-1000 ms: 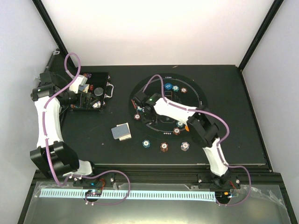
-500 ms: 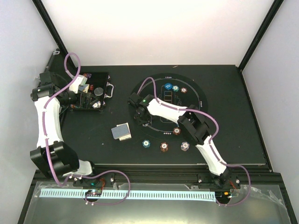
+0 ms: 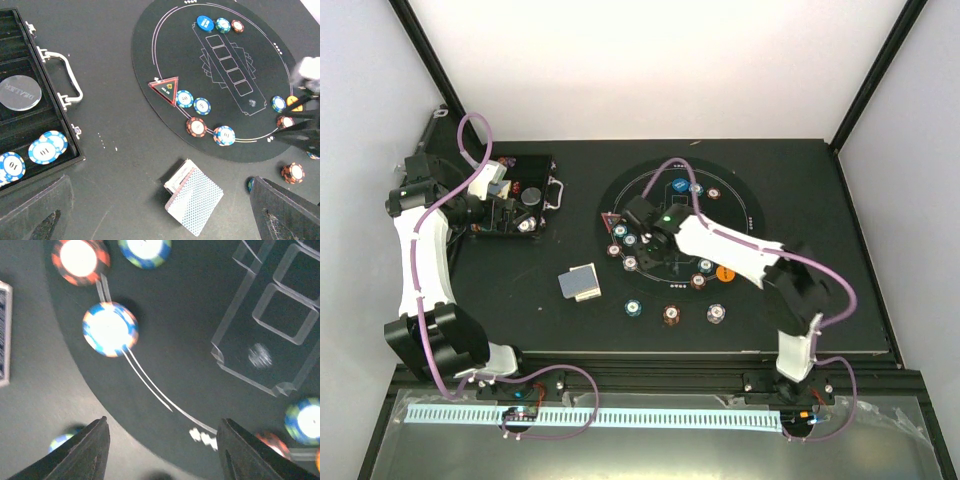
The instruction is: Distribute texas hold em gaming equipment
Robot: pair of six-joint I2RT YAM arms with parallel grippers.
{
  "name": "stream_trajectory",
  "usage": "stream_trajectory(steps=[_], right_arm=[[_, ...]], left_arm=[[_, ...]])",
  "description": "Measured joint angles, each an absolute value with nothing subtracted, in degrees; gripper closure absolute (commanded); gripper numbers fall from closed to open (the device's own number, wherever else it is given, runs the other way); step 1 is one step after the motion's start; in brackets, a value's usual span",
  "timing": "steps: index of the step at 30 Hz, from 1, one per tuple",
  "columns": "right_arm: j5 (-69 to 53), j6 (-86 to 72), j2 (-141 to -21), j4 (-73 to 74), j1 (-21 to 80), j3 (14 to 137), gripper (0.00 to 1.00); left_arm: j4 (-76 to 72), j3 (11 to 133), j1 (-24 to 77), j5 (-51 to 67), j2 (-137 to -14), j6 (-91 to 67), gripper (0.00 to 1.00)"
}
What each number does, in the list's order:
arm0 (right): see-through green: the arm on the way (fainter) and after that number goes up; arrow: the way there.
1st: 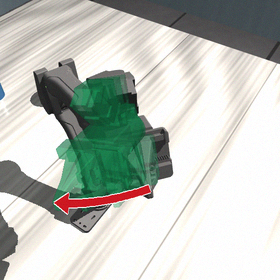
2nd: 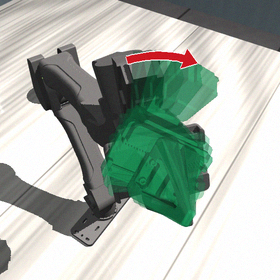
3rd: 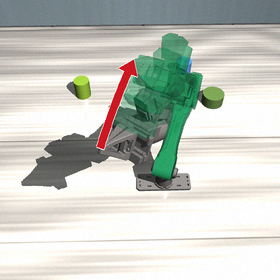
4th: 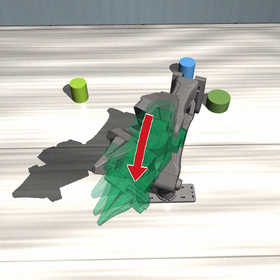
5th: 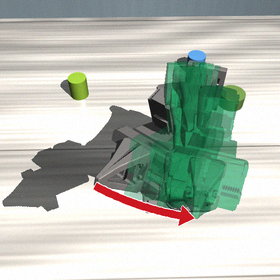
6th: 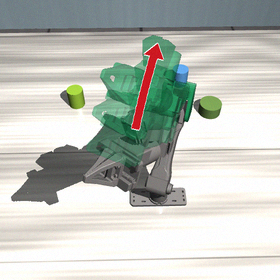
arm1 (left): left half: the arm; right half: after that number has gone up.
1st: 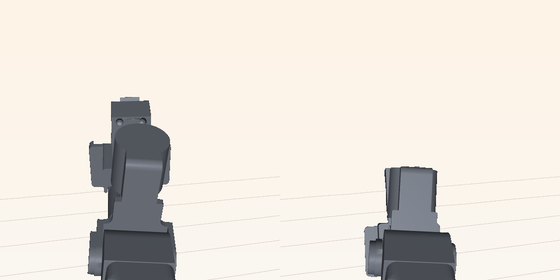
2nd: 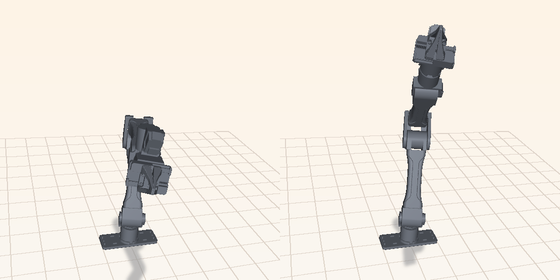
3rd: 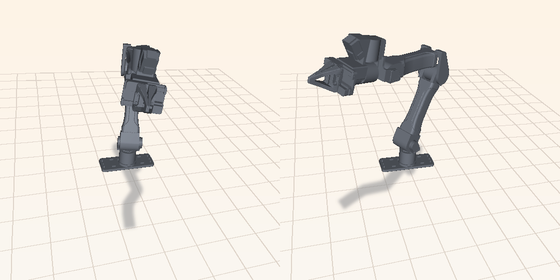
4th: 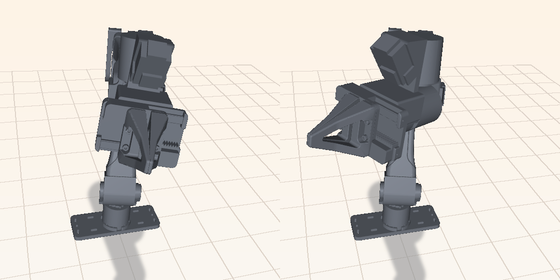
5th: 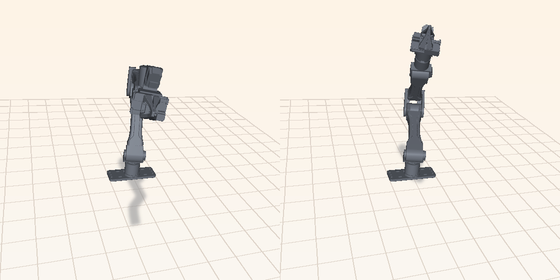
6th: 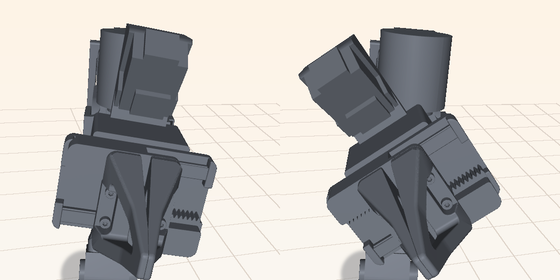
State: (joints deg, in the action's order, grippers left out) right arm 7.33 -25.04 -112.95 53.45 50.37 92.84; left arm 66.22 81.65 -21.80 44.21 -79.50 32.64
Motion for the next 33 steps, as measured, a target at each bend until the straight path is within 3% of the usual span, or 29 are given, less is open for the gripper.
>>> stream_trajectory(steps=[2,11,19,33], right_arm=[[7.8,-26.1,-105.8,52.9,49.7,85.3,0.32],[9.6,-32.4,-89.3,53.5,46.1,61.1,0.30],[9.9,-36.5,-83.6,52.6,44.5,51.9,0.31],[6.8,-37.5,-83.6,48.5,44.3,45.6,0.40]], left_arm=[[66.2,81.7,-21.8,44.3,-79.5,32.7,0.01],[66.2,81.8,-21.8,45.4,-79.5,32.7,0.01],[66.2,81.8,-21.8,45.7,-79.5,32.9,0.01],[66.2,82.2,-21.8,45.8,-79.5,32.9,0.01]])
